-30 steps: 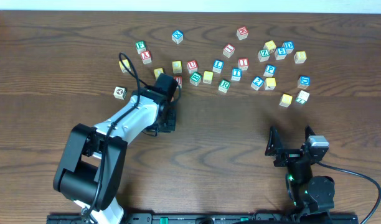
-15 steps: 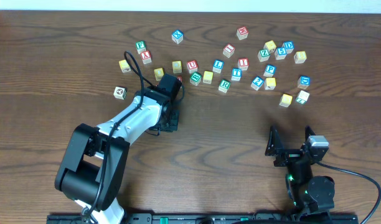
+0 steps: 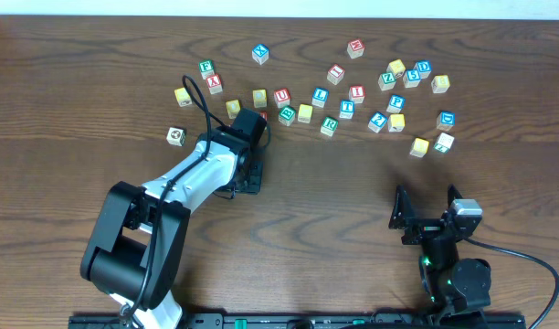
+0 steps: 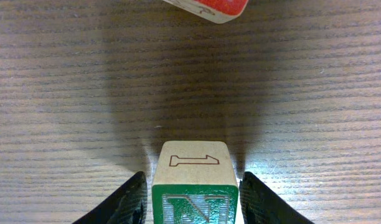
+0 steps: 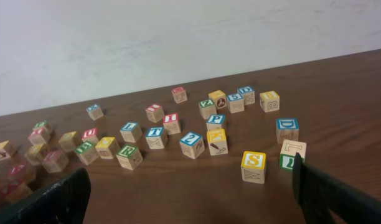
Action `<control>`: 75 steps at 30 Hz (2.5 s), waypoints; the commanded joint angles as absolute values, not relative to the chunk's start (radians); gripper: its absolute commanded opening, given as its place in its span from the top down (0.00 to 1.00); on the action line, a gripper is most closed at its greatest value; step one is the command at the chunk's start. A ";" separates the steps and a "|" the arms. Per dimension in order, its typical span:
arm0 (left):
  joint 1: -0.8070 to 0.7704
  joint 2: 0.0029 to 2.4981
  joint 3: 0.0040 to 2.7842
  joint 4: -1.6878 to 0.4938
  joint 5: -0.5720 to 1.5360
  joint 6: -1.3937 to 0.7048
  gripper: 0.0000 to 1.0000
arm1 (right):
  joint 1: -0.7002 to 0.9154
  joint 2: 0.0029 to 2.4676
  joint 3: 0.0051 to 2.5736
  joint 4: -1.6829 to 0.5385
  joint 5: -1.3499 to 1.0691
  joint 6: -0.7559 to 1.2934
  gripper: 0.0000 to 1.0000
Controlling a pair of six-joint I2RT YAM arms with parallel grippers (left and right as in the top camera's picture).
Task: Spell out NEURIPS
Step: 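Lower the N block onto the table and open the left gripper, then move the left gripper back to the red E block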
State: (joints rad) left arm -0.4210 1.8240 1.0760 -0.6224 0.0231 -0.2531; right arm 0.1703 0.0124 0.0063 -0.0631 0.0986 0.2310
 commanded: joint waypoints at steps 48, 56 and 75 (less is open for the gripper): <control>-0.333 2.023 1.776 -1.058 -0.093 -0.693 0.16 | 0.167 0.007 0.006 -0.067 0.095 0.242 0.01; -0.315 2.125 1.775 -0.994 -0.035 -0.660 0.16 | 0.167 0.007 0.006 -0.067 0.095 0.242 0.01; -0.308 2.195 1.769 -0.959 -0.038 -0.664 0.16 | 0.167 0.007 0.006 -0.067 0.095 0.242 0.01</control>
State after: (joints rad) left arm -0.3153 2.1769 1.7538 -0.9623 -0.0315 -0.6735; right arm 0.1703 0.0124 0.0063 -0.0631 0.0975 0.2310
